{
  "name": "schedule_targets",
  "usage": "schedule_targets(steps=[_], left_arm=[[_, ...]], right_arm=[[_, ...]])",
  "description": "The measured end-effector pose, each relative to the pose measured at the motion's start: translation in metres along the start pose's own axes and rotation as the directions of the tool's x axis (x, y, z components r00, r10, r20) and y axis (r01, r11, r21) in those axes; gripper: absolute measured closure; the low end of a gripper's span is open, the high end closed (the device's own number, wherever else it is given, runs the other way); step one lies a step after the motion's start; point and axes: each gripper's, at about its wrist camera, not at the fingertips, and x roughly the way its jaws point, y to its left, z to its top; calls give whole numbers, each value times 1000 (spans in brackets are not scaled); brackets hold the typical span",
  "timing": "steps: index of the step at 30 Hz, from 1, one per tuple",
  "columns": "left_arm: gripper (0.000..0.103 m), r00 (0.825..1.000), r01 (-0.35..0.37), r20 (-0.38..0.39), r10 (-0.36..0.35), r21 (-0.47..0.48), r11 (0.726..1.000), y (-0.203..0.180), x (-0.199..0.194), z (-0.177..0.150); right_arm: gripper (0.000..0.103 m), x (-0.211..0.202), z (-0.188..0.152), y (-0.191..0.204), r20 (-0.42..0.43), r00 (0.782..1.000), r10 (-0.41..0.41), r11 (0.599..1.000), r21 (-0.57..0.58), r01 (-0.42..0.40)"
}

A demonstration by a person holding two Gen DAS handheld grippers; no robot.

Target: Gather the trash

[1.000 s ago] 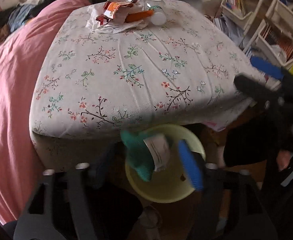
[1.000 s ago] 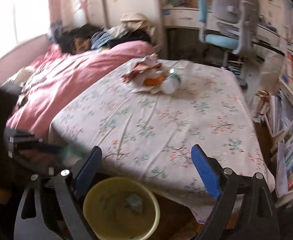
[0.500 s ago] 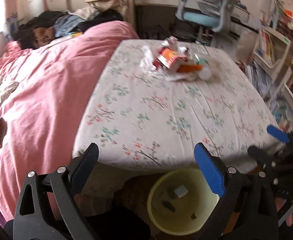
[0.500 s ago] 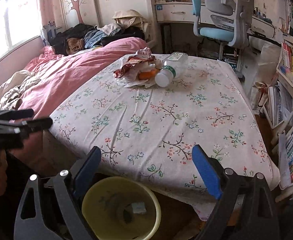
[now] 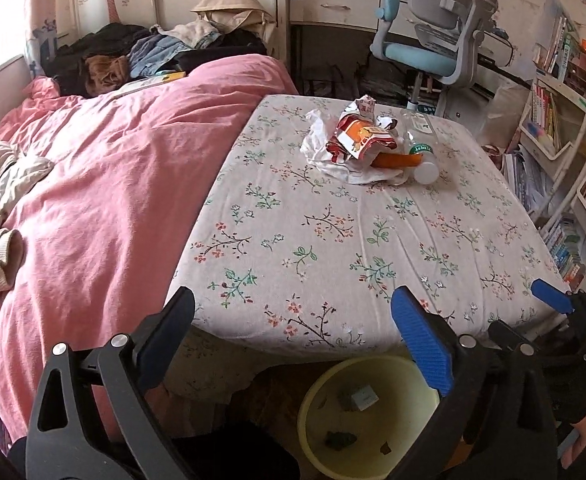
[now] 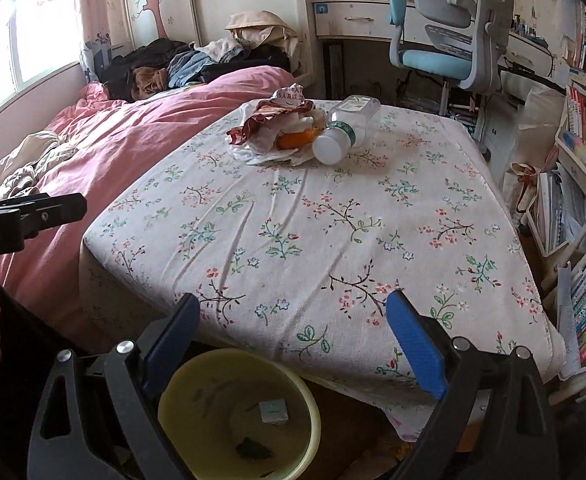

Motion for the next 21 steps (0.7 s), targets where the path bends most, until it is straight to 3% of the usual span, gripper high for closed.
schedule_targets(steps=[21], left_arm=[[7, 999, -22, 32, 23, -34, 999, 7, -2, 3]], right_arm=[[12, 12, -1, 9, -32, 999, -12, 999, -31, 11]])
